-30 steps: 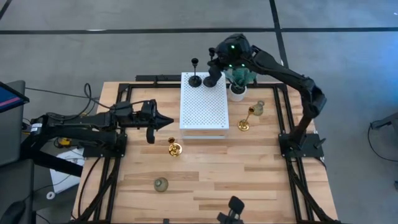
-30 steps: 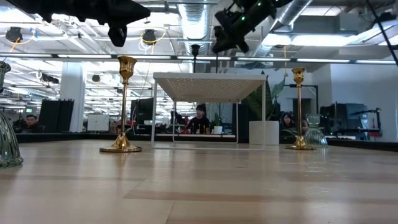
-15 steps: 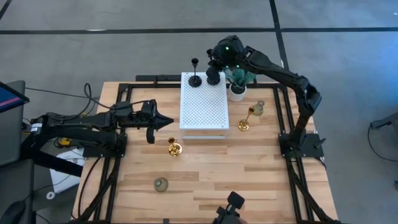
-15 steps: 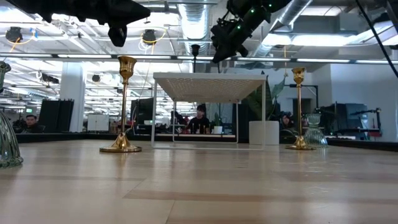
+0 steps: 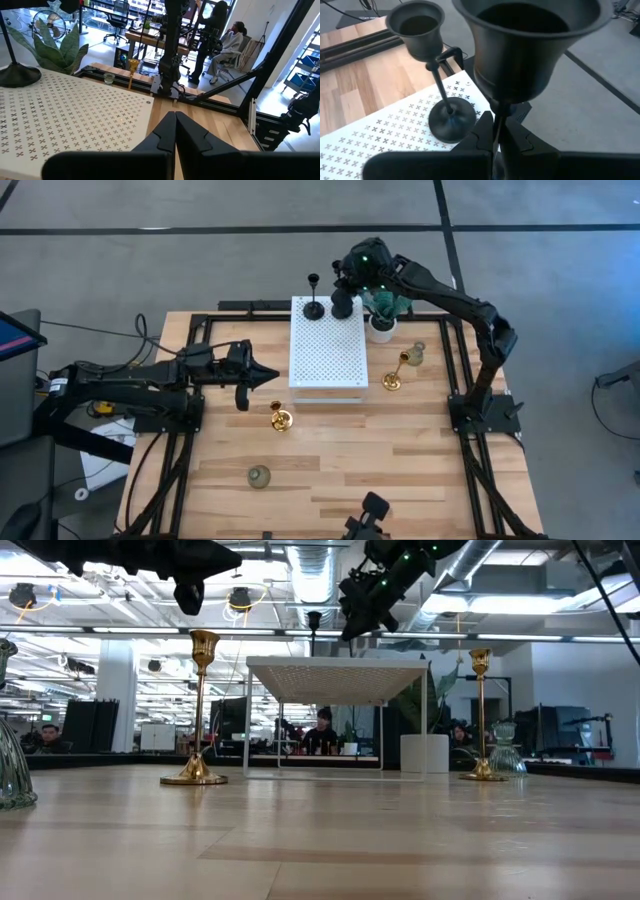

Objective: Pick & Place candle stick holders
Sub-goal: Align the black candle holder with the other black small candle holder on the shelf, then put the right golden candle holder on the shelf

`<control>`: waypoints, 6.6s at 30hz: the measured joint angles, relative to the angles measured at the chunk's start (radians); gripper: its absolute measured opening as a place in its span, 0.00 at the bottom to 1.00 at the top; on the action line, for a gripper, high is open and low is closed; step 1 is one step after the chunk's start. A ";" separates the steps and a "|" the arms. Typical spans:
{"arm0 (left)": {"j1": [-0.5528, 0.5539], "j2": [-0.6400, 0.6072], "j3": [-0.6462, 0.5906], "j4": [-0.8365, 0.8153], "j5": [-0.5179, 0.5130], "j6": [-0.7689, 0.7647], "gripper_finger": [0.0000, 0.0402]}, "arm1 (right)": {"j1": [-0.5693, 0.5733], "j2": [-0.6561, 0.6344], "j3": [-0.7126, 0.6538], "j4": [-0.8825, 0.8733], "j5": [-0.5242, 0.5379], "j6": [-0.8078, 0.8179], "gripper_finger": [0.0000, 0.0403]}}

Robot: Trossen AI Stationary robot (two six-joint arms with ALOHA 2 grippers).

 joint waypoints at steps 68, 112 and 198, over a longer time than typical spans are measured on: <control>0.000 0.000 0.000 0.000 0.000 -0.003 0.02 | 0.278 -0.281 0.000 -0.539 0.021 0.080 0.26; 0.000 0.000 0.000 0.013 0.001 0.000 0.02 | 0.964 -0.840 -0.898 -0.475 0.728 1.094 0.00; 0.000 0.000 0.000 0.014 0.001 0.008 0.02 | 0.589 -0.838 -1.253 0.168 0.733 0.769 0.13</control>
